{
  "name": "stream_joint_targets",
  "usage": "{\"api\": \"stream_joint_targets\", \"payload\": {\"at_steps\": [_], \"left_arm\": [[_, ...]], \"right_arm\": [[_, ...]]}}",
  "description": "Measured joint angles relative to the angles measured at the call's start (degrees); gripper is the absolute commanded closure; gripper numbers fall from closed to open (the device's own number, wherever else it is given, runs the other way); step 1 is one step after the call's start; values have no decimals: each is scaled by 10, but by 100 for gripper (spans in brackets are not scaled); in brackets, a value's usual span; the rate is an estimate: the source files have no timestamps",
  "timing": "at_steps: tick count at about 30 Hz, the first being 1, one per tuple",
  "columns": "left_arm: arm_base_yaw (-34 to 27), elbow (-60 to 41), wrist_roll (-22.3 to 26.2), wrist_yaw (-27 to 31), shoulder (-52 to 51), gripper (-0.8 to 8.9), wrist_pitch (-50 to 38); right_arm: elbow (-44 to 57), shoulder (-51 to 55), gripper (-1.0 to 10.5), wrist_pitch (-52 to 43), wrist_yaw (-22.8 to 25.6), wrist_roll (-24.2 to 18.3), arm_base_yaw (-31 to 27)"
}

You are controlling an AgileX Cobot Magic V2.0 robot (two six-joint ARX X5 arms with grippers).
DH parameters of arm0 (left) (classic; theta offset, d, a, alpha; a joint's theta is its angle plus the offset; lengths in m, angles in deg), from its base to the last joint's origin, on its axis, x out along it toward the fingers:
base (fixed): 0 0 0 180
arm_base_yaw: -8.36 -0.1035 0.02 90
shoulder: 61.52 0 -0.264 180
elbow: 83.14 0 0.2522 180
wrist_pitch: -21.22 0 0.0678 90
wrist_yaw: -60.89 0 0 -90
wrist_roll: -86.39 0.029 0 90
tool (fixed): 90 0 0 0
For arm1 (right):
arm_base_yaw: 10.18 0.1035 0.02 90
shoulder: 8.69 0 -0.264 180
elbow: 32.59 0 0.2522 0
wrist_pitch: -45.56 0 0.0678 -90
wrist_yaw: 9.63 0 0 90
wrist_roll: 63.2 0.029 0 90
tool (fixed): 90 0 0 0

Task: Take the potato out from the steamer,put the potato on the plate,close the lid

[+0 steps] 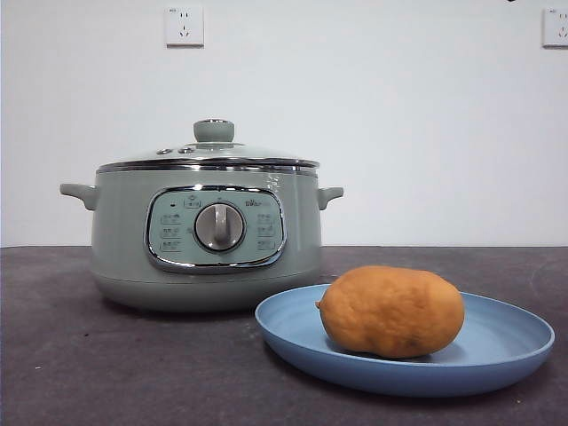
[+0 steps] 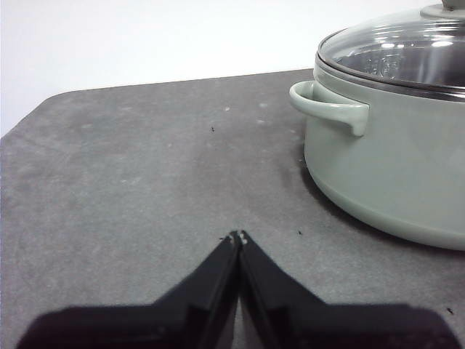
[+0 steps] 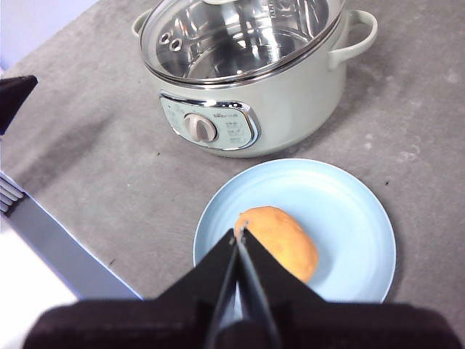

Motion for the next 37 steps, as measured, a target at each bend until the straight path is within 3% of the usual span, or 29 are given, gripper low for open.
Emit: {"api": "stream_joint_targets", "payload": {"at_steps": [6,11,15,19,27,37], "left_arm": [[0,0,0,0,0,817,0],[0,0,0,0,0,817,0],[0,0,0,0,0,817,0],[0,0,0,0,0,817,0],[0,0,0,0,0,817,0],[0,0,0,0,0,817,0]], "right_arm": [[0,49,946,0,-5,-24,-75],[0,103,946,-3,-12,-21,-207],[17,148,946,-55,-12,-41,-305],[78,201,946,-131,-13,-56,-363],[274,308,946,-291,-13,-45,-390],[447,363,946,-307,-13,-16,-390]]}}
